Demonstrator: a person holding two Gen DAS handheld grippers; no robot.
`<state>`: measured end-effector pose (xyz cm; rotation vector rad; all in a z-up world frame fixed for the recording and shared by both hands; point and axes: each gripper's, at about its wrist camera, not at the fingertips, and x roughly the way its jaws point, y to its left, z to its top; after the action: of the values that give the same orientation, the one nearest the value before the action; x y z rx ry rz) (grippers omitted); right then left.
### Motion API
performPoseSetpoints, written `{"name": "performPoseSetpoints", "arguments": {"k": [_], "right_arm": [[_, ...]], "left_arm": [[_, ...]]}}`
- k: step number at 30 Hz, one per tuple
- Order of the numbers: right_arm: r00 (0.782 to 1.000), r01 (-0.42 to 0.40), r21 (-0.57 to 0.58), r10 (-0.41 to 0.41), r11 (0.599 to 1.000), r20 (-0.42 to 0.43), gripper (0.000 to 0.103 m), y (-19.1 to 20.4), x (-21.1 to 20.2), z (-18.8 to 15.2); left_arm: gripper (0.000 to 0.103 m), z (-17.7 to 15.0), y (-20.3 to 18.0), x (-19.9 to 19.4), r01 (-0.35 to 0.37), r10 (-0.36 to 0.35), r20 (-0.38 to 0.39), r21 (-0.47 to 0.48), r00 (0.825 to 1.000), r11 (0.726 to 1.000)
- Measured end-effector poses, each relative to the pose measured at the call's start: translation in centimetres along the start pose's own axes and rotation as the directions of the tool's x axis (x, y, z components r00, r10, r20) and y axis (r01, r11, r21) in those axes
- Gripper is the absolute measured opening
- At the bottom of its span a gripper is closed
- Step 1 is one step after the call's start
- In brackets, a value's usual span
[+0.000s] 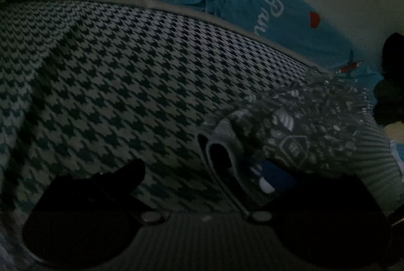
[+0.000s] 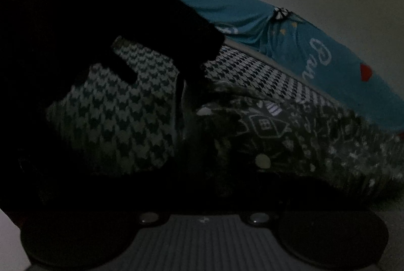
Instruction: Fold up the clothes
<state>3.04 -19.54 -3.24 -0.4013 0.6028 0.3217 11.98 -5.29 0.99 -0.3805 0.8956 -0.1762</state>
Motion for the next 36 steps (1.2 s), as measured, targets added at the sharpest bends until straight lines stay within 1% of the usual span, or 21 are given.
{"name": "performPoseSetpoints", "arguments": {"k": [2,4,6,9,12,16,19,23,25,26,28,30,32,35,36], "right_arm": [[1.000,-0.018,0.055,0.018,0.998,0.003,0.037,-0.6,-0.2,0.2],[0.999,-0.046,0.131,0.046,0.990,0.002,0.035,-1.7,-0.3,0.4],[0.997,-0.078,0.215,0.079,0.973,0.006,0.035,-2.9,-0.4,0.6],[0.993,-0.119,0.310,0.120,0.943,0.016,0.034,-4.4,-0.5,0.7],[0.989,-0.143,0.358,0.144,0.923,0.023,0.034,-5.1,-0.6,0.7],[0.986,-0.162,0.395,0.164,0.904,0.029,0.034,-5.5,-0.8,0.6],[0.986,-0.163,0.375,0.164,0.913,0.030,0.034,-5.3,-0.8,0.5],[0.988,-0.152,0.318,0.152,0.936,0.026,0.034,-4.7,-0.9,0.4],[0.990,-0.142,0.273,0.142,0.951,0.023,0.034,-4.2,-0.9,0.3],[0.990,-0.137,0.250,0.136,0.959,0.021,0.036,-3.9,-1.0,0.2],[0.992,-0.126,0.202,0.125,0.971,0.018,0.044,-3.3,-1.0,0.1],[0.993,-0.122,0.151,0.120,0.981,0.020,0.048,-2.6,-1.2,-0.1],[0.993,-0.122,0.108,0.120,0.987,0.025,0.059,-2.0,-1.3,-0.3],[0.993,-0.120,0.072,0.118,0.990,0.028,0.066,-1.5,-1.1,-0.6],[0.993,-0.116,0.064,0.115,0.991,0.029,0.066,-1.3,-1.0,-0.6]], "left_arm": [[0.103,0.0,0.1,0.2,0.032,-0.032,-0.017,-0.015,0.999,0.999],[0.103,-0.1,0.1,0.3,0.059,-0.060,-0.031,-0.025,0.998,0.998],[0.103,-0.2,0.1,0.6,0.084,-0.085,-0.044,-0.034,0.995,0.996],[0.103,-0.2,-0.1,1.1,0.127,-0.130,-0.062,-0.049,0.990,0.991],[0.103,0.0,-0.6,1.8,0.155,-0.158,-0.072,-0.046,0.985,0.987],[0.103,0.4,-1.4,2.8,0.192,-0.195,-0.084,-0.042,0.977,0.980],[0.103,0.6,-2.0,3.5,0.220,-0.223,-0.094,-0.039,0.970,0.975],[0.102,0.9,-2.7,4.5,0.256,-0.259,-0.106,-0.036,0.960,0.966],[0.099,1.0,-3.1,5.0,0.270,-0.271,-0.112,-0.027,0.956,0.963],[0.093,1.0,-3.4,5.0,0.266,-0.265,-0.114,-0.007,0.957,0.964],[0.089,0.9,-4.0,5.1,0.260,-0.256,-0.116,0.028,0.960,0.965],[0.084,1.0,-4.2,5.1,0.261,-0.255,-0.116,0.041,0.960,0.965],[0.081,1.2,-4.2,5.0,0.269,-0.264,-0.116,0.035,0.958,0.962],[0.079,1.6,-4.1,4.8,0.281,-0.277,-0.121,0.019,0.953,0.960],[0.079,1.6,-4.1,4.8,0.283,-0.279,-0.124,0.017,0.952,0.959]]}}
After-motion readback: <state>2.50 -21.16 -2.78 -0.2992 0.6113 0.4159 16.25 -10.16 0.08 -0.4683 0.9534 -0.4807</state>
